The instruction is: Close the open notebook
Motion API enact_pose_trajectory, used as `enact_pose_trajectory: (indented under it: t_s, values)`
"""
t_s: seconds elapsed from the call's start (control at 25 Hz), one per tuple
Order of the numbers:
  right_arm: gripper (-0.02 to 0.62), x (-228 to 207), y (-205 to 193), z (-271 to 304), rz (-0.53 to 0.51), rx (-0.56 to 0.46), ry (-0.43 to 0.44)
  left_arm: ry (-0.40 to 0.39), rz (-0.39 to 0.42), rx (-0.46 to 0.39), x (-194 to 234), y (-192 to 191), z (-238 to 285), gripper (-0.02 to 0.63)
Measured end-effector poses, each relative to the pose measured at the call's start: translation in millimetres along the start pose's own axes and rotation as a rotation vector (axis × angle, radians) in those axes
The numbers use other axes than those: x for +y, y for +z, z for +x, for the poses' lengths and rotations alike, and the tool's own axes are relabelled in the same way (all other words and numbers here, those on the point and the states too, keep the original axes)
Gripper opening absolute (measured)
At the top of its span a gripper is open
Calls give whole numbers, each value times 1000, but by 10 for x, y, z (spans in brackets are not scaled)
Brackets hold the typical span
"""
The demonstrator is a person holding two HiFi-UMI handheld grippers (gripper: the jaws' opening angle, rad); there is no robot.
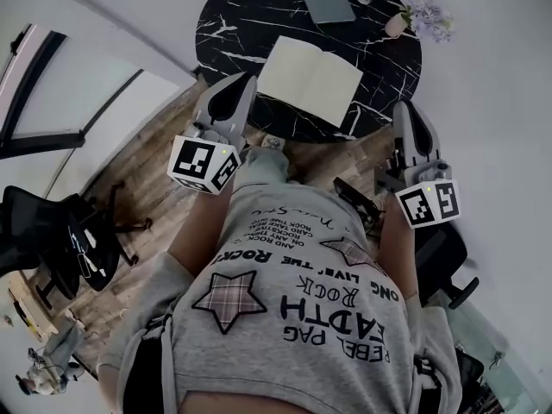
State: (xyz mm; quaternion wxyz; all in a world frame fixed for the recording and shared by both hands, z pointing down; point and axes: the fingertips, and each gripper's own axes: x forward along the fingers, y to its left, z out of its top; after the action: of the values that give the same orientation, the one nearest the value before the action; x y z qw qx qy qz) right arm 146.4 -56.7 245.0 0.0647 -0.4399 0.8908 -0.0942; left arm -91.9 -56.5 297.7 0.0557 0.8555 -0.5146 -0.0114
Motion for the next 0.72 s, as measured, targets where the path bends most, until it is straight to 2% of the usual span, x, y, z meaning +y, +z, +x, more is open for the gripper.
enact_pose_trajectory:
  t_s: [0.72]
  values:
    - [14,-314,73,957,-12,-38,-166,-200,16,20,856,154,1137,9]
